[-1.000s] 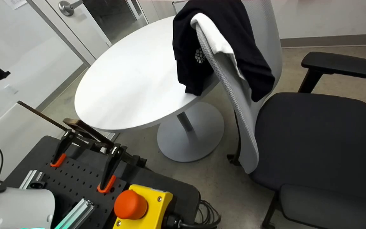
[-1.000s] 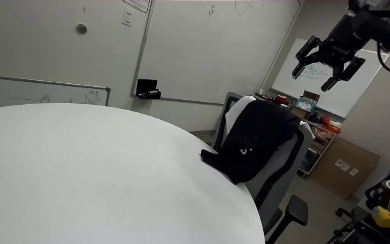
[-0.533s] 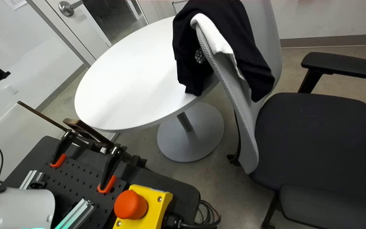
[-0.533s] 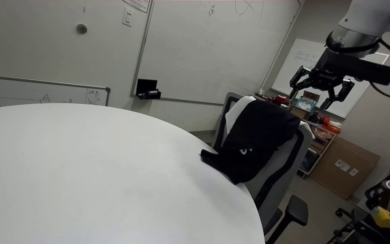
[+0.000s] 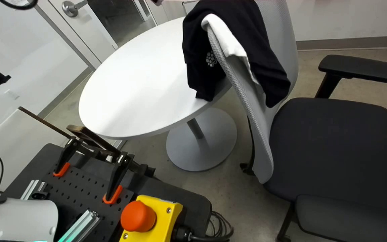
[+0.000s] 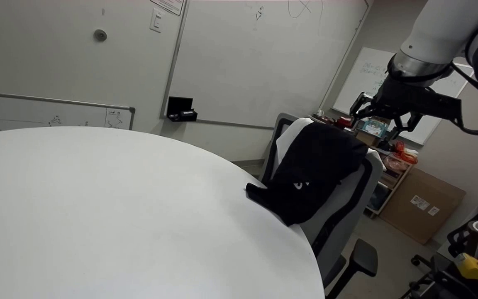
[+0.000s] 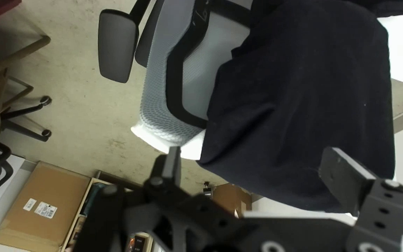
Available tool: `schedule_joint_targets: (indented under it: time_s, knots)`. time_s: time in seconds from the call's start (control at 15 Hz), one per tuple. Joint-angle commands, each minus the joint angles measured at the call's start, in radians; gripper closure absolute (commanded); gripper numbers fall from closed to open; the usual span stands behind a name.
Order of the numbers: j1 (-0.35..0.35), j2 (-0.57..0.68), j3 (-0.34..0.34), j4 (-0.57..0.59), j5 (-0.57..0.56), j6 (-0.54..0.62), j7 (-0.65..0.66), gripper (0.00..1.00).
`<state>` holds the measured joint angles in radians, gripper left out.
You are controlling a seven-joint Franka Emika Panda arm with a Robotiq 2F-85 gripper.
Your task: Remove the black object from the headrest and put on the table
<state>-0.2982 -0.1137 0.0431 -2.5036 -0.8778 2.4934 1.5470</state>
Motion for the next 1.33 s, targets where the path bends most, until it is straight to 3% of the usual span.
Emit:
schedule_joint_targets:
  time_s: [0.0, 1.0, 1.07, 1.13, 1.27]
  knots:
    - [0.056, 0.065, -0.052, 0.031, -0.095, 0.005, 0.096, 0.01]
    - [0.16, 0.257, -0.135, 0.144, -0.287, -0.004, 0.222, 0.05]
    - [0.163, 0.266, -0.138, 0.151, -0.287, -0.003, 0.221, 0.1]
    - [0.165, 0.271, -0.14, 0.156, -0.285, -0.002, 0.219, 0.31]
    - [0.17, 0.282, -0.142, 0.166, -0.284, -0.003, 0.217, 0.36]
